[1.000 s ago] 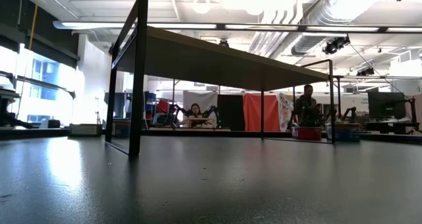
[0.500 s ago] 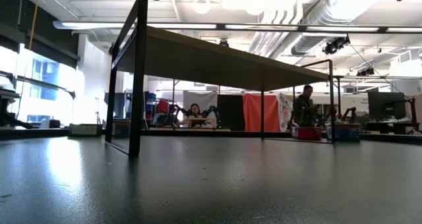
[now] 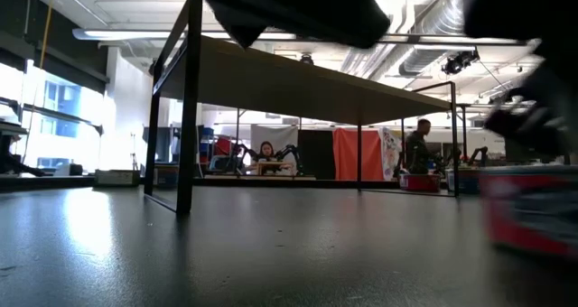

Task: Stack canned seafood by type on shelf
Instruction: Put the red tuna can on the shelf

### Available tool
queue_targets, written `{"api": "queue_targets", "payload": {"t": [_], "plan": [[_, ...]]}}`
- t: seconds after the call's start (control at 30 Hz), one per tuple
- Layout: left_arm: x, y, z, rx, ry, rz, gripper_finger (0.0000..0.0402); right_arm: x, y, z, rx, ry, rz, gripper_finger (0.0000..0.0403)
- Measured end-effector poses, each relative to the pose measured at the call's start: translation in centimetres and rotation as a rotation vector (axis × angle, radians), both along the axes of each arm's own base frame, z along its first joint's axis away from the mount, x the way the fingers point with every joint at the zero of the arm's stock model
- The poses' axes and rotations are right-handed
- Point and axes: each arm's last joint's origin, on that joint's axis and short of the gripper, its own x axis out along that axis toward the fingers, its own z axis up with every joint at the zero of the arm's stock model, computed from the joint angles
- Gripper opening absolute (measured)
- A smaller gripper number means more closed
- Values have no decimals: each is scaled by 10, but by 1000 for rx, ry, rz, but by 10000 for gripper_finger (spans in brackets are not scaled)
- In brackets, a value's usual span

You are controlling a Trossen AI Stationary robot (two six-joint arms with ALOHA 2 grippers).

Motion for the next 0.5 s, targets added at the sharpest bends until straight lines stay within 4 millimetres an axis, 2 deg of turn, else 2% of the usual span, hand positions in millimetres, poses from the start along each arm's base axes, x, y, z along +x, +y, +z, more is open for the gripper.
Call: {"api": "queue_targets", "payload": {"t": [0.17, 0.27, 0.37, 0.5], "plan": [[10, 0, -9, -21, -53, 6, 0, 20, -13, 0, 29, -92, -3, 0], [12, 2, -11, -15, -55, 17, 0, 25, -17, 10, 93, -143, 12, 0], [13, 5, -10, 4, -61, 28, 0, 20, -16, 29, 120, -184, 52, 0], [17, 11, -11, 34, -58, 23, 0, 2, -16, 40, 74, -106, 41, 0]]}}
